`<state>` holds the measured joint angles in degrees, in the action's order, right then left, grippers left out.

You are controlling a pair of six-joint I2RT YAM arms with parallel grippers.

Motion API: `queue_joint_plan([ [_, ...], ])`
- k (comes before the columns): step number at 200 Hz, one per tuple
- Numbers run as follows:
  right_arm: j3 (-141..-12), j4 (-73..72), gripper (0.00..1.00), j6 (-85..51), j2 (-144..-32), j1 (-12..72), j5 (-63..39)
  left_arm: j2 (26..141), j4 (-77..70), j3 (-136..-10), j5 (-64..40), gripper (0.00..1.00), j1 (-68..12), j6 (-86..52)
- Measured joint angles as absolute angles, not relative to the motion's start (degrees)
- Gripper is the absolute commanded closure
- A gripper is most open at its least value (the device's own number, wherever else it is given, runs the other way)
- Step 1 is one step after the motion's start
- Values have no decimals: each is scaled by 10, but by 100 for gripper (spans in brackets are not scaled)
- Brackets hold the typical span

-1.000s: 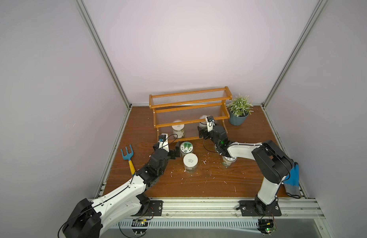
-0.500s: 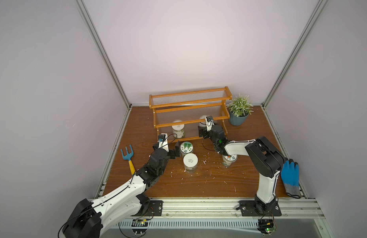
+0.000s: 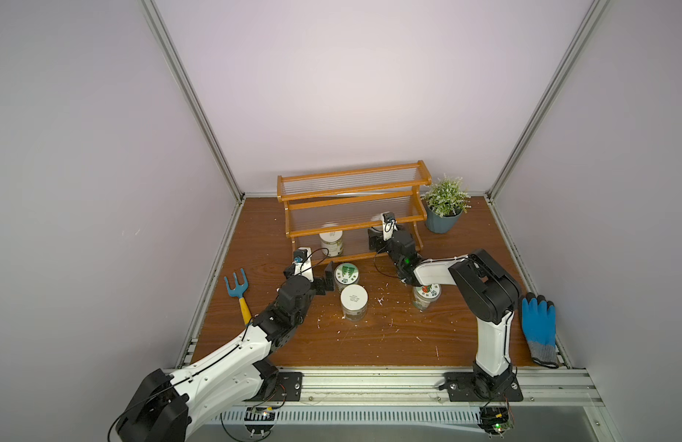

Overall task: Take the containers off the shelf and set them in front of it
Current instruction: 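Pick up a container from the shelf.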

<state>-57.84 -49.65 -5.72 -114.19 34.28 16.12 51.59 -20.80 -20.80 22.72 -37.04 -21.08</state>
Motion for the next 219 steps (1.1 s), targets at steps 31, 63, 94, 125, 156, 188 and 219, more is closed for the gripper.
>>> queue_joint_plan([
  [31, -578, -502, 32, -56, -1145, 342, 162, 516, -208, -208, 227, 0, -370, -211],
  [63, -578, -502, 34, -54, -1145, 340, 160, 516, -208, -208, 227, 0, -370, -211],
  [94, -578, -501, 38, -55, -1144, 340, 148, 516, -208, -208, 227, 0, -370, -211],
  [125, -569, -485, 38, -60, -1125, 340, 132, 516, -208, -208, 227, 0, -370, -211],
  [156, -551, -469, 39, -62, -1098, 343, 124, 516, -208, -208, 227, 0, -370, -211],
  [188, -521, -465, 39, -68, -1073, 350, 115, 511, -207, -208, 227, 0, -370, -211],
  [219, -500, -466, 40, -75, -1054, 359, 112, 505, -207, -208, 227, 0, -370, -211],
])
